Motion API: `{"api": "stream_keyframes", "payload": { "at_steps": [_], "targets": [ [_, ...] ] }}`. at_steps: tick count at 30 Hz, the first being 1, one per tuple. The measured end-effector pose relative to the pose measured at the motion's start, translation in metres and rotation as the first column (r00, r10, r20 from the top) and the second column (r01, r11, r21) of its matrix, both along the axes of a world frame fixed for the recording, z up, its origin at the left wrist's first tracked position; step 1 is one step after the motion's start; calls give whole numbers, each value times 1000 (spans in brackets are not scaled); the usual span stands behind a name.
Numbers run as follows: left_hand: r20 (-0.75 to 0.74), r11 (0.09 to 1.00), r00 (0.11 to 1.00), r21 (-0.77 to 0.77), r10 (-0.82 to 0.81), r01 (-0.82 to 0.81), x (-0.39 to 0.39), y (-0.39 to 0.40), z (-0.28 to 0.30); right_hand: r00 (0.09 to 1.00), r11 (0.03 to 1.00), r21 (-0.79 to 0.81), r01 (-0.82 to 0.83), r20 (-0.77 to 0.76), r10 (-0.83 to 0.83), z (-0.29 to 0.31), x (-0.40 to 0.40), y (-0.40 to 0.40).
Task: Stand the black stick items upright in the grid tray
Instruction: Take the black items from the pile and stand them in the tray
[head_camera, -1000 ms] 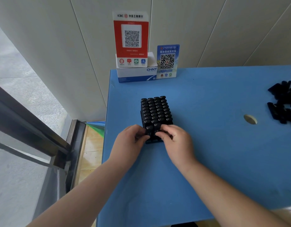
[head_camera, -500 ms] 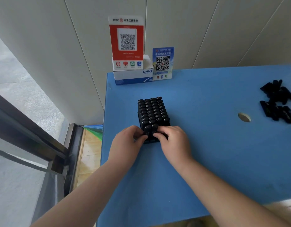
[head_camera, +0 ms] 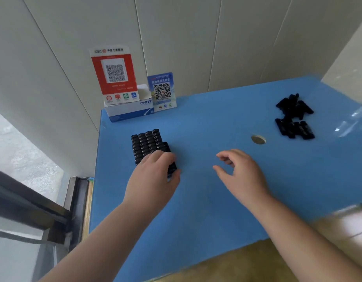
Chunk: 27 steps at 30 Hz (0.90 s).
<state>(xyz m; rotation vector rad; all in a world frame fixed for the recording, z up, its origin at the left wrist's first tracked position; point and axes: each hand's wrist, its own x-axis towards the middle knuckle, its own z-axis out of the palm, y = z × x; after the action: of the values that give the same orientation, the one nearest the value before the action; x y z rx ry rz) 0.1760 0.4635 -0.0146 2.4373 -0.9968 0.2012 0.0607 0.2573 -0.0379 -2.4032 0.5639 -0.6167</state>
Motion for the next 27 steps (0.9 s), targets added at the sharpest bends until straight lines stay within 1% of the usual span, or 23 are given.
{"api": "stream_keyframes", "payload": {
  "at_steps": [2,4,7,9,14,19,23,27],
  "targets": [
    [14,994,999,102,-34,32,-12,-22,0,996,997,-70,34,-79,-40,7,-31,-25],
    [-6,986,998,153,-63,63,-29,-47,2,984,993,-101,64,-157,-80,13,-66,-47],
    [1,979,994,171,-113,111,-62,-86,5,959,981,-165,98,-249,-137,22,-115,-77],
    [12,974,988,171,-155,151,-88,-113,8,944,976,-180,124,-282,-172,28,-145,-97],
    [14,964,976,157,-218,214,-152,-179,10,921,958,-221,182,-303,-244,42,-211,-141],
    [-17,957,966,132,-259,259,-198,-237,9,901,934,-277,226,-306,-309,49,-263,-186],
    [-34,940,952,153,-304,305,-214,-272,9,892,928,-258,268,-297,-341,45,-284,-212],
    [-53,931,944,158,-325,329,-212,-306,4,885,925,-249,286,-302,-354,38,-285,-238]
  ]
}}
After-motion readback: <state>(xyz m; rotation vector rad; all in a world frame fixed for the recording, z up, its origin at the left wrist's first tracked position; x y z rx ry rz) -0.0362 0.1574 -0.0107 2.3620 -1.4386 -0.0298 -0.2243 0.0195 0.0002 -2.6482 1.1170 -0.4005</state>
